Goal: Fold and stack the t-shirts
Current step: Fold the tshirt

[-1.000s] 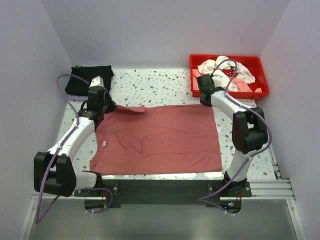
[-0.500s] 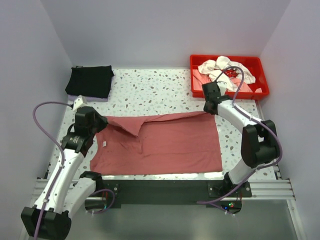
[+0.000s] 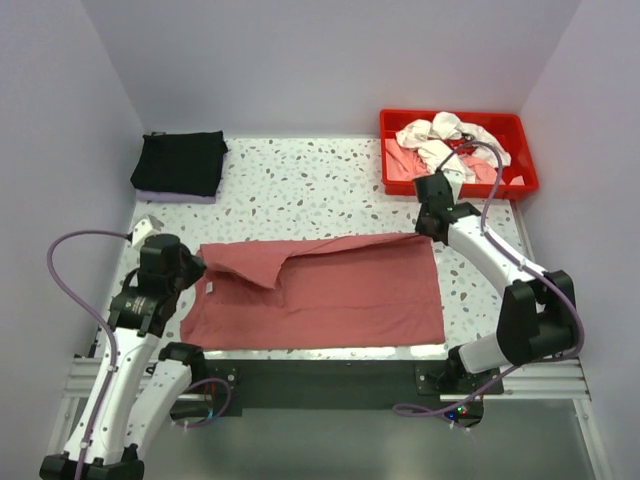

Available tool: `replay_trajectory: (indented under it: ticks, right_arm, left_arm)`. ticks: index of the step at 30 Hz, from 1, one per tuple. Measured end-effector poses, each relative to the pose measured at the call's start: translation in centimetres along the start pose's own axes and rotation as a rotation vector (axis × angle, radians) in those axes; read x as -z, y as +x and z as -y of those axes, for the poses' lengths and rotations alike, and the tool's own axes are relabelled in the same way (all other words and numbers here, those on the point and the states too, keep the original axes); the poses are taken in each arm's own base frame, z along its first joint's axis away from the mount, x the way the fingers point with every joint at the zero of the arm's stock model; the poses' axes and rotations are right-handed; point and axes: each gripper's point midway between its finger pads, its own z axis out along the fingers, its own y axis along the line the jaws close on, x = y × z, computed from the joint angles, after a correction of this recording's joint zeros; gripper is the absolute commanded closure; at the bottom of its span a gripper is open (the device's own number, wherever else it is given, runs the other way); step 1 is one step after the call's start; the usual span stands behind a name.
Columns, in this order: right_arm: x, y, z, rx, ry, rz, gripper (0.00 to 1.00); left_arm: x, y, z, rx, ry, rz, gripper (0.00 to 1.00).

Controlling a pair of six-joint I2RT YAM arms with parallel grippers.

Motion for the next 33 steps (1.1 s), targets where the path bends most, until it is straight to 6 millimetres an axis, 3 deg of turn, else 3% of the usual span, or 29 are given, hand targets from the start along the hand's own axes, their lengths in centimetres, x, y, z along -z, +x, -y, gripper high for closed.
replay_trajectory:
  ticks: [18,24,25,27,28,30,32,33]
  right_arm:
    - [2.3,5.8,2.2,0.052,-0.074,-0.087,1.00]
    - [2.4,8.1,3.1,0.071,-0.069,-0.133,0.92]
    - [2.4,8.3,3.2,0.073,-0.066,-0.139,0.87]
    - [2.4,8.7,3.4,0.075,-0.059,-0.151,0.82]
    - [2.4,8.9,3.6,0.077,-0.056,-0.156,0.77]
    - [2.6,9.3,3.8,0.073,-0.050,-0.167,0.57]
    - [3.0,9.6,4.1,0.073,-0.047,-0.176,0.47]
    - [3.3,9.6,4.3,0.070,-0.049,-0.177,0.36]
  left_arm:
    - [3.8,0.8,-3.0,0.087,-0.041,0.023,1.00]
    - [3.7,2.2,-4.2,0.095,-0.094,-0.029,0.99]
    - [3.6,2.6,-4.5,0.094,-0.109,-0.045,0.85]
    - [3.7,3.4,-5.2,0.087,-0.137,-0.075,0.80]
    - [3.9,3.6,-5.5,0.089,-0.144,-0.081,0.72]
    - [4.3,3.8,-5.8,0.087,-0.145,-0.083,0.60]
    - [4.9,3.7,-6.0,0.086,-0.140,-0.077,0.45]
    - [5.3,3.5,-5.9,0.086,-0.131,-0.071,0.32]
